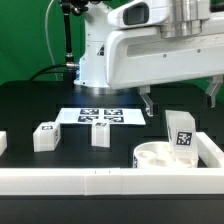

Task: Assemble stool

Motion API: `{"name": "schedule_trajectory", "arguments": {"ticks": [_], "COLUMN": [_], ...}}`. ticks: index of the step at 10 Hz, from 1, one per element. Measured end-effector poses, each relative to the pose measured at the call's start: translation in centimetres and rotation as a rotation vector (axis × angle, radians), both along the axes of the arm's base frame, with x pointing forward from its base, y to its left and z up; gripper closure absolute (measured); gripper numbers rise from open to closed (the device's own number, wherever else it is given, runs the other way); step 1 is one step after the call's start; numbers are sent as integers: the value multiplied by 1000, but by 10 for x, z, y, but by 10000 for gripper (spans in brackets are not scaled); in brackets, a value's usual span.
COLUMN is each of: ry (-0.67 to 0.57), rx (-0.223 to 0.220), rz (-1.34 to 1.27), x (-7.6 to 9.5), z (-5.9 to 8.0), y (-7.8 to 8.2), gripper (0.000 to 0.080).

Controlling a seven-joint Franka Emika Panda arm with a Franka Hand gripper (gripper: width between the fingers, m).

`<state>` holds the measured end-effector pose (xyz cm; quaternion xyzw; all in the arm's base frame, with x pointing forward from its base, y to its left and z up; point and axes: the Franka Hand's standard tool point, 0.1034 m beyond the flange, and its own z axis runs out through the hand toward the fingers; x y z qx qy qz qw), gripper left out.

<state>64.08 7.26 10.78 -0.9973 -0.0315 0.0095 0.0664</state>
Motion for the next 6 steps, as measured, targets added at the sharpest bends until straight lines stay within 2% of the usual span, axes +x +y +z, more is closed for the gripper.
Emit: {"name": "schedule_trajectory", "arguments": {"ticks": [2,5,6], "ry": [36,5,-10], "rx": [4,2,-4], "rz": [8,124,247], "x": [1,3,3], "z": [-1,-3,-3], "y": [1,3,5], "gripper": [150,150,150]}}
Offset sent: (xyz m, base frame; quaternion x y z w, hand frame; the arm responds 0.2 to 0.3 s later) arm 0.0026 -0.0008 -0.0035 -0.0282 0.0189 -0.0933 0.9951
